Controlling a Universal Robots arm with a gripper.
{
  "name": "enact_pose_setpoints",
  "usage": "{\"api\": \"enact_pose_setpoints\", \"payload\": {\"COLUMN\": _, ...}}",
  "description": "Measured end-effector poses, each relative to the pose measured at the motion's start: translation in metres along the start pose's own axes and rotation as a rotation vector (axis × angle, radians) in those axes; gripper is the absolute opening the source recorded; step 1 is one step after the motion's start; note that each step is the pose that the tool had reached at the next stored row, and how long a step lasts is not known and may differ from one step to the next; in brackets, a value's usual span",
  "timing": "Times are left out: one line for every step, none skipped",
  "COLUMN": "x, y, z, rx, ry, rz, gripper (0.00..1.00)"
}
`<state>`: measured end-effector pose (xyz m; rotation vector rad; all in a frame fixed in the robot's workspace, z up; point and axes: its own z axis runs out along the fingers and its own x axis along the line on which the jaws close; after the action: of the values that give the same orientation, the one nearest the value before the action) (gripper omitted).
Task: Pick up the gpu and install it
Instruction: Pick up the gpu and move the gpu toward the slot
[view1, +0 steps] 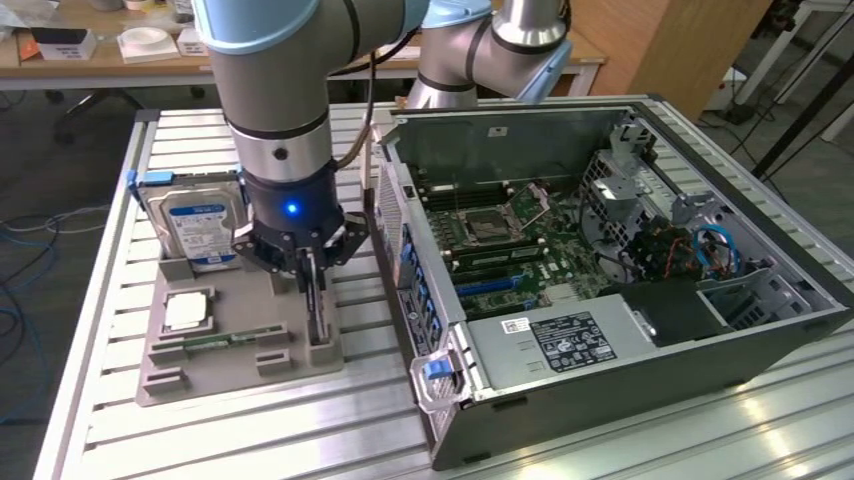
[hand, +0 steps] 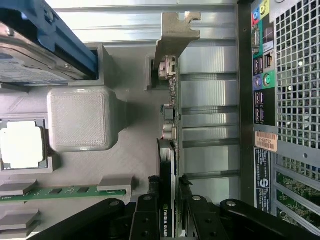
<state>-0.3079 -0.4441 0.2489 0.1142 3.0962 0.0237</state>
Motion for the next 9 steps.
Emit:
{"api": "enact_pose_setpoints", "payload": {"x": 0.000, "y": 0.0000, "z": -0.0024, "rx": 0.0000, "ry": 0.0000, "rz": 0.000, "gripper": 0.26}}
{"api": "enact_pose_setpoints", "payload": {"x": 0.000, "y": 0.0001, "z": -0.0049, "rx": 0.0001, "ry": 0.0000, "rz": 0.000, "gripper": 0.26}}
{"api": "enact_pose_setpoints", "payload": {"x": 0.000, "y": 0.0001, "z": -0.0070, "rx": 0.0000, "ry": -0.0001, "rz": 0.000, "gripper": 0.26}}
{"api": "enact_pose_setpoints", "payload": {"x": 0.000, "y": 0.0002, "z": -0.0093, "rx": 0.0001, "ry": 0.0000, "rz": 0.000, "gripper": 0.26}}
{"api": "enact_pose_setpoints", "payload": {"x": 0.000, "y": 0.0002, "z": -0.0116, "rx": 0.0000, "ry": 0.0000, "rz": 0.000, "gripper": 0.26}}
{"api": "enact_pose_setpoints", "payload": {"x": -0.001, "y": 0.0002, "z": -0.0142, "rx": 0.0000, "ry": -0.0001, "rz": 0.000, "gripper": 0.26}}
{"api": "enact_pose_setpoints", "payload": {"x": -0.001, "y": 0.0003, "z": -0.0172, "rx": 0.0000, "ry": -0.0002, "rz": 0.000, "gripper": 0.26}}
{"api": "enact_pose_setpoints", "payload": {"x": -0.001, "y": 0.0003, "z": -0.0200, "rx": 0.0000, "ry": -0.0002, "rz": 0.000, "gripper": 0.26}}
{"api": "enact_pose_setpoints", "payload": {"x": -0.001, "y": 0.0004, "z": -0.0230, "rx": 0.0000, "ry": -0.0001, "rz": 0.000, "gripper": 0.26}}
